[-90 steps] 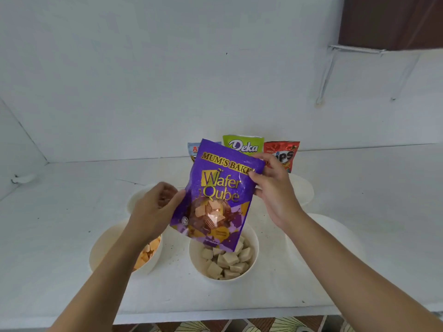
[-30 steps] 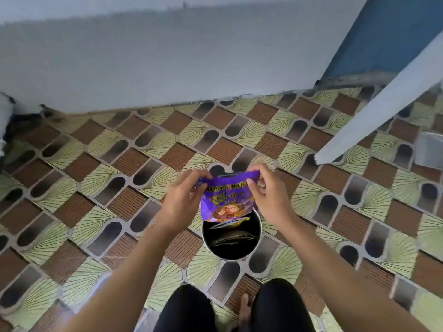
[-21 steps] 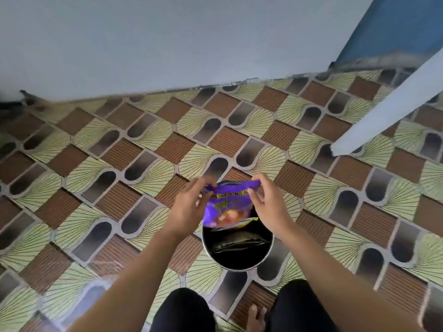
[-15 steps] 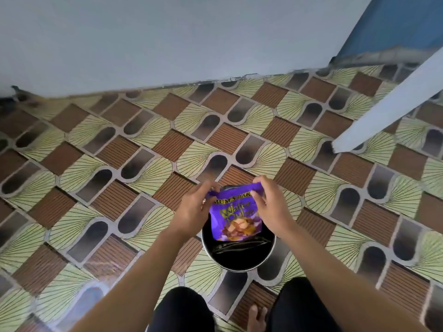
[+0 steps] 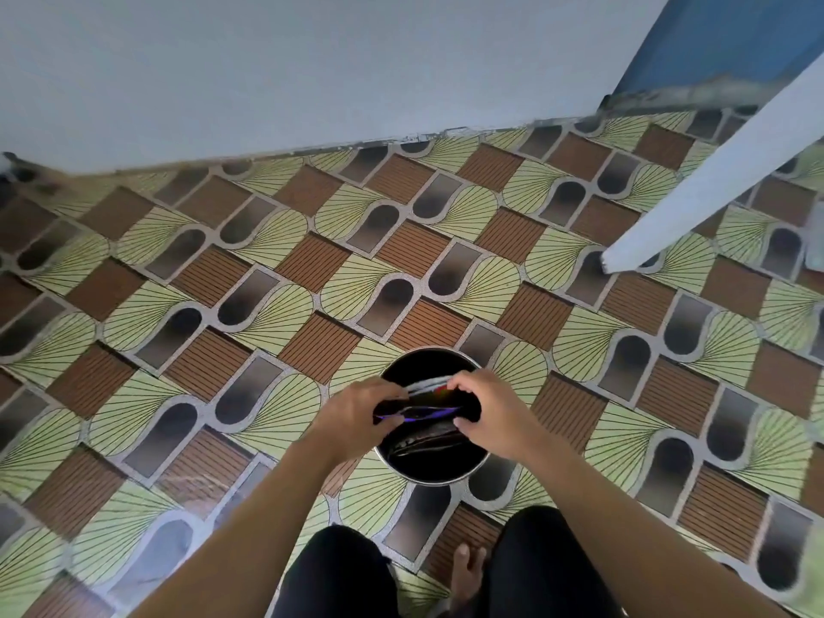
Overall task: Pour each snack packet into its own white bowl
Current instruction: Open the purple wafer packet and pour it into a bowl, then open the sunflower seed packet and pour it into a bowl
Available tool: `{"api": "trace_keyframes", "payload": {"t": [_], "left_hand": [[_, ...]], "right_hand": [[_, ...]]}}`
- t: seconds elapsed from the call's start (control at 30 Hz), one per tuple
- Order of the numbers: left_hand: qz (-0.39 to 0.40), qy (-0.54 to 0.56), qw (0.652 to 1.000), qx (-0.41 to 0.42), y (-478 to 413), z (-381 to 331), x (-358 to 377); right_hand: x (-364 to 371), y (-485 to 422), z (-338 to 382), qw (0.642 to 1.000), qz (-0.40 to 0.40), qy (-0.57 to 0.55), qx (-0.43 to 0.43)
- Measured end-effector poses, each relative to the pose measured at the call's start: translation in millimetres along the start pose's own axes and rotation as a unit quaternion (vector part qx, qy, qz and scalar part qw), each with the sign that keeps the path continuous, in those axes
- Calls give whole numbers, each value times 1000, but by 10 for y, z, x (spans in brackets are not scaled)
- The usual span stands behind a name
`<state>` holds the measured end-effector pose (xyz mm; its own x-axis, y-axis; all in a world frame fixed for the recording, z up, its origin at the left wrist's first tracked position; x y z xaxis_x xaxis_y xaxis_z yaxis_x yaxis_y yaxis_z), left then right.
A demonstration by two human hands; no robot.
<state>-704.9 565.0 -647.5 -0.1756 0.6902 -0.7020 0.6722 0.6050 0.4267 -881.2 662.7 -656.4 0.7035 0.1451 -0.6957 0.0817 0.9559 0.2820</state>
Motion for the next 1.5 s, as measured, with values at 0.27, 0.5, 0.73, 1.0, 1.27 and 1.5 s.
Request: {"api": "trace_keyframes", "payload": {"t": [0.27, 0.5, 0.73, 1.0, 1.27, 1.5], "left_hand": [[-95, 2, 995, 2, 531, -863, -1247], [-208, -39, 976, 55, 1682, -2111, -3172], [-311, -38, 947, 65, 2914, -2970, -4830], [-469, -37, 882, 42, 3623, -2668, -6026], [-526, 11, 850, 26, 3697, -1700, -7104], [-483, -11, 875, 25, 3348, -860, -8154]], "right_hand": [[-998, 251, 1115, 994, -89, -41, -46], [-2689, 700, 2874, 982, -124, -72, -121], [-4027, 996, 4678, 965, -140, -50, -217], [-4406, 595, 6005, 935, -175, -44, -305], [-4166, -477, 7103, 921, -207, -40, -328], [-4033, -1420, 7948, 924, -222, -72, -304]]}}
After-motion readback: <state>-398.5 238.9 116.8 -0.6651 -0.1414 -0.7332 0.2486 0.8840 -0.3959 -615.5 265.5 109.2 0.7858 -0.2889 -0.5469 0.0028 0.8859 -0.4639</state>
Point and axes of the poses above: each hand's wrist, its own y-axis away from the middle knuckle, its own x-axis out of the palm, z = x × y, the point moved 7 cm from there along -y, towards the middle knuckle, and after that the axes turned 6 degrees about -x, right-handed, at the moved point
